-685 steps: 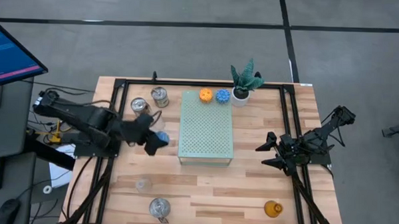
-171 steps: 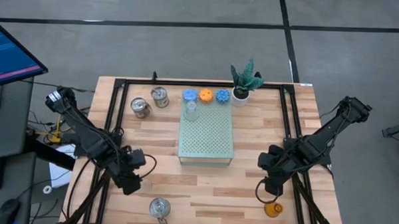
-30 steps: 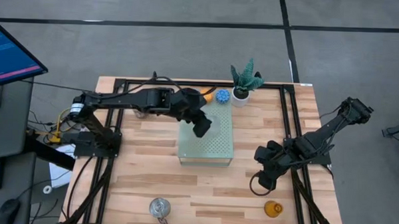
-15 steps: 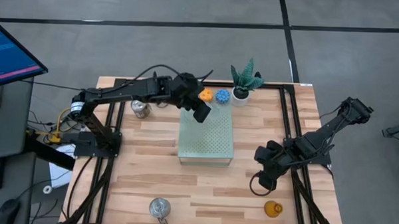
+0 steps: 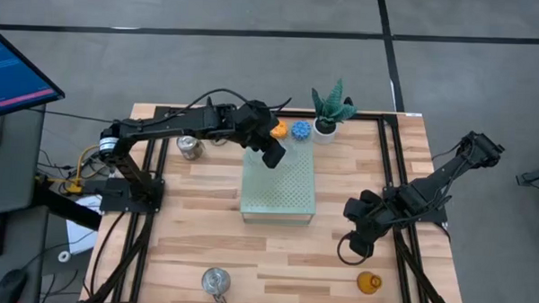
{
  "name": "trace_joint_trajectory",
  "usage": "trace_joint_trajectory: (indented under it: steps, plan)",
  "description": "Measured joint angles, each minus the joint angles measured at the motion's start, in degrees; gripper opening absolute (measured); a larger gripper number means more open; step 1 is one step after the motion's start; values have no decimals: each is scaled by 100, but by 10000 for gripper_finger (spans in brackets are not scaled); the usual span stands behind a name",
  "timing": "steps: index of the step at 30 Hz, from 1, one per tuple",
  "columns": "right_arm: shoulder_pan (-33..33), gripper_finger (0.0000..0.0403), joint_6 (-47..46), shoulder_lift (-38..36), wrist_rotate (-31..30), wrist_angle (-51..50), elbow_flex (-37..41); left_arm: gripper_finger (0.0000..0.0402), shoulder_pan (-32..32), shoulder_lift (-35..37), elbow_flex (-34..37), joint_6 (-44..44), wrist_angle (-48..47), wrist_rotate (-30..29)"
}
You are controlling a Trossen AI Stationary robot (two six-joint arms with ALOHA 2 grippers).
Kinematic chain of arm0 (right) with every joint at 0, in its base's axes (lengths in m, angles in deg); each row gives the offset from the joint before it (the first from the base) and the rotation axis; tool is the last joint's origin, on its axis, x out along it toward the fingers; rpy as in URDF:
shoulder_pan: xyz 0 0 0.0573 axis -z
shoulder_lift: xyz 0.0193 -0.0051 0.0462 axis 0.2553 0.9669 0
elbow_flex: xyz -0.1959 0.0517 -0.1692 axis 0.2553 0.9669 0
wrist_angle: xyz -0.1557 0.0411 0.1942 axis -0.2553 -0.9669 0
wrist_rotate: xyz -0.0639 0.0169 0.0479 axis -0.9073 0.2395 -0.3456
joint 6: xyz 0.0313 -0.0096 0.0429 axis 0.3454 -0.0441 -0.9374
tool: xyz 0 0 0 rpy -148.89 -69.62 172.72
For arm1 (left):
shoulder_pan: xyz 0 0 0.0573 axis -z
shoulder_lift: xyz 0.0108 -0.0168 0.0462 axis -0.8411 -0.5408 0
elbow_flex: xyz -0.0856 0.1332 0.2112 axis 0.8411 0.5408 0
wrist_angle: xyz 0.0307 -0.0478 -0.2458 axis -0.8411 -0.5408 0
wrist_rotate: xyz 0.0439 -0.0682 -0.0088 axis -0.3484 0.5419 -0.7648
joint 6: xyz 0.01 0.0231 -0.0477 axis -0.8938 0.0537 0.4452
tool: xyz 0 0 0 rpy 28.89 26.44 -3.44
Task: Stock candles and holders on shelf
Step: Put the transparent candle holder on the shelf aligned with the other transparent candle holder
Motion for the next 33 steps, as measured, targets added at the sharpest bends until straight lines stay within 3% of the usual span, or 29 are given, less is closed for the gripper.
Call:
trace_joint_trajectory:
  steps: [33]
  plan:
    - [2, 290, 57, 0, 10, -2, 0, 175, -149, -52, 85, -206, -159, 37]
